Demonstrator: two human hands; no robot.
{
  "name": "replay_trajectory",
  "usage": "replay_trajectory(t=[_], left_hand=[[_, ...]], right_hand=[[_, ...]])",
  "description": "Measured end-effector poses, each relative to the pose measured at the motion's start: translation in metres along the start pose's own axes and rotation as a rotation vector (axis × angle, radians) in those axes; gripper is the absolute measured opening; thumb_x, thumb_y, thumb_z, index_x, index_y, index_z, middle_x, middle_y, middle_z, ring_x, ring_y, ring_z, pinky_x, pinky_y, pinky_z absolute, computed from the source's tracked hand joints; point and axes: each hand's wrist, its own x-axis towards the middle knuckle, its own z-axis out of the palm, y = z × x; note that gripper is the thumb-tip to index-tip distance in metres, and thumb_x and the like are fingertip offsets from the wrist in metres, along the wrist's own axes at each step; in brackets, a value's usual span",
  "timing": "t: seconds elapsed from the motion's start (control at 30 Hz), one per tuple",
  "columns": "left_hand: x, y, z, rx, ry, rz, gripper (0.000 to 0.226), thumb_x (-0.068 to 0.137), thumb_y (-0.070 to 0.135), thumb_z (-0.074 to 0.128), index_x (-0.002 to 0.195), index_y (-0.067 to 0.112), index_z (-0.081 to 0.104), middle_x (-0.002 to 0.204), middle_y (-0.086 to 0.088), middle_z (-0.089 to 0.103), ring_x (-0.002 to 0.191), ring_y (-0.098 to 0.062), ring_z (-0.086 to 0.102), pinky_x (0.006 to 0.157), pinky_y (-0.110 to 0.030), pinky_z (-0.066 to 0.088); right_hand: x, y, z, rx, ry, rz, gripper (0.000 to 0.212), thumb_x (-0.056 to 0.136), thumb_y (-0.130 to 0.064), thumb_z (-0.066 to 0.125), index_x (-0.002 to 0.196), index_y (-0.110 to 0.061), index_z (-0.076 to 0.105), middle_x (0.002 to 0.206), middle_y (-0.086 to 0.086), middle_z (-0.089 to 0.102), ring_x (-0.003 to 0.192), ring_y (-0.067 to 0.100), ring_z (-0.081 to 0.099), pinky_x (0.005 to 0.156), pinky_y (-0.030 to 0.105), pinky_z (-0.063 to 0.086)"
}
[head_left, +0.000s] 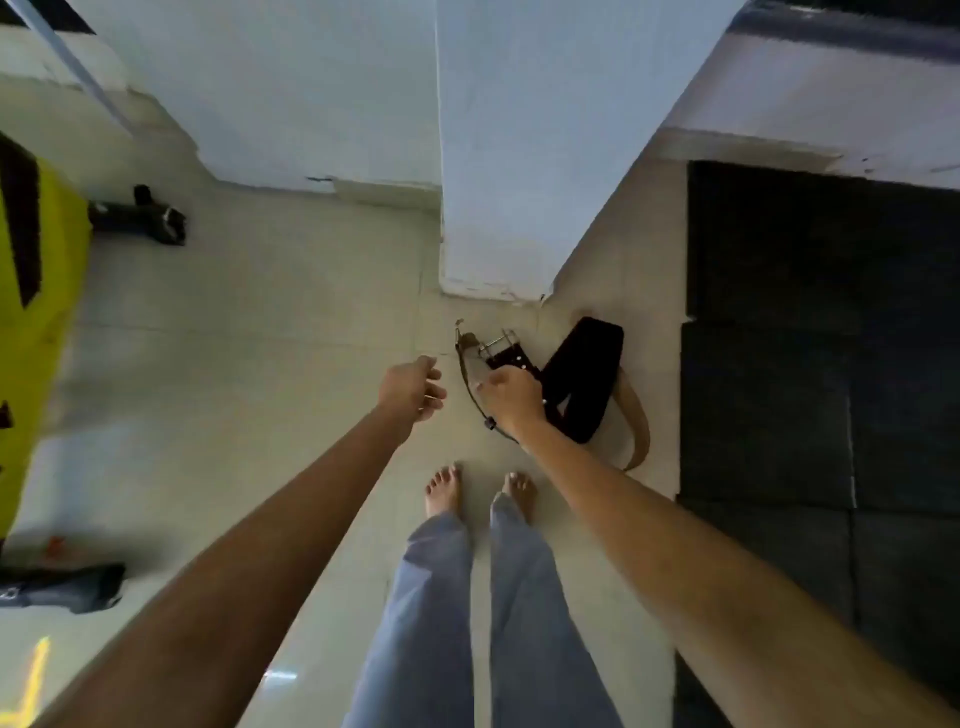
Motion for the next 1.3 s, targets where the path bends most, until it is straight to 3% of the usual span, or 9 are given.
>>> replay_trajectory(t=[0.07, 0.2, 0.27, 0.43, 0.63, 0.77, 0.93, 1.07, 1.3], left_hand=[[0.05, -0.01, 0.006, 0.014, 0.015, -0.042, 0.024, 0.091, 0.031, 0.051, 0.083, 0.01, 0.059, 0.066, -0.007, 0.06, 0.051, -0.016, 0.053, 0.051, -0.024, 0.037], [0.161, -0.065, 0.024, -0.062, 0.041, -0.148, 0.023, 0.091, 0.029, 0.052, 0.08, 0.011, 0.058, 0.064, -0.007, 0.059, 0.052, -0.017, 0.052, 0.049, -0.024, 0.037], [0.217, -0.095, 0.037, -0.074, 0.074, -0.179, 0.023, 0.091, 0.029, 0.053, 0.08, 0.01, 0.059, 0.066, -0.005, 0.057, 0.054, -0.017, 0.05, 0.051, -0.025, 0.038], [0.343, -0.175, 0.069, -0.088, 0.152, -0.246, 0.022, 0.088, 0.03, 0.056, 0.081, 0.011, 0.064, 0.075, -0.004, 0.059, 0.064, -0.019, 0.051, 0.057, -0.028, 0.043], [0.406, -0.214, 0.095, -0.114, 0.144, -0.274, 0.022, 0.089, 0.029, 0.055, 0.082, 0.01, 0.064, 0.079, -0.007, 0.061, 0.065, -0.02, 0.052, 0.059, -0.029, 0.044], [0.37, -0.194, 0.096, -0.031, 0.152, -0.236, 0.028, 0.092, 0.03, 0.05, 0.085, 0.007, 0.065, 0.083, -0.01, 0.063, 0.067, -0.022, 0.053, 0.059, -0.029, 0.044], [0.275, -0.13, 0.089, -0.083, 0.157, -0.196, 0.035, 0.083, 0.039, 0.054, 0.076, 0.006, 0.065, 0.092, -0.017, 0.071, 0.081, -0.033, 0.067, 0.074, -0.04, 0.058], [0.164, -0.049, 0.079, -0.146, 0.074, -0.072, 0.031, 0.084, 0.039, 0.064, 0.079, 0.008, 0.067, 0.097, -0.019, 0.072, 0.09, -0.034, 0.068, 0.084, -0.048, 0.057], [-0.046, 0.064, 0.059, -0.163, -0.179, 0.22, 0.025, 0.091, 0.025, 0.061, 0.083, 0.001, 0.064, 0.07, -0.007, 0.06, 0.053, -0.016, 0.058, 0.05, -0.025, 0.052]], right_hand=[[0.047, 0.015, 0.027, 0.007, -0.053, 0.058, 0.024, 0.089, -0.013, 0.064, 0.109, -0.001, 0.066, 0.092, 0.009, 0.067, 0.07, 0.015, 0.057, 0.043, 0.005, 0.036], [0.149, 0.079, 0.093, -0.039, -0.112, 0.2, 0.02, 0.086, -0.014, 0.067, 0.105, -0.007, 0.066, 0.095, 0.004, 0.062, 0.079, 0.014, 0.054, 0.06, 0.019, 0.04], [0.198, 0.11, 0.123, -0.115, -0.135, 0.162, 0.009, 0.086, -0.014, 0.066, 0.095, -0.011, 0.064, 0.087, -0.001, 0.055, 0.076, 0.012, 0.051, 0.058, 0.017, 0.038], [0.296, 0.183, 0.192, -0.296, -0.169, 0.058, 0.044, 0.084, -0.015, 0.071, 0.124, -0.007, 0.053, 0.119, 0.01, 0.061, 0.107, 0.027, 0.06, 0.081, 0.033, 0.049], [0.34, 0.225, 0.221, -0.553, -0.198, -0.01, 0.026, 0.093, -0.005, 0.051, 0.119, -0.006, 0.052, 0.114, 0.016, 0.064, 0.103, 0.032, 0.063, 0.07, 0.034, 0.046], [0.305, 0.208, 0.198, -0.354, -0.135, 0.001, 0.016, 0.088, -0.005, 0.053, 0.101, -0.006, 0.061, 0.101, 0.015, 0.069, 0.093, 0.034, 0.066, 0.073, 0.039, 0.054], [0.21, 0.147, 0.124, -0.095, -0.123, -0.021, 0.019, 0.091, -0.01, 0.057, 0.106, -0.01, 0.068, 0.103, 0.011, 0.073, 0.096, 0.027, 0.066, 0.076, 0.033, 0.049], [0.116, 0.083, 0.041, 0.005, -0.09, -0.091, 0.017, 0.092, -0.011, 0.055, 0.1, -0.007, 0.07, 0.084, 0.005, 0.068, 0.079, 0.021, 0.061, 0.065, 0.031, 0.045], [-0.035, -0.018, -0.096, 0.087, 0.065, -0.156, 0.033, 0.092, -0.019, 0.061, 0.06, -0.018, 0.053, 0.057, -0.004, 0.053, 0.058, 0.016, 0.049, 0.06, 0.03, 0.038]])
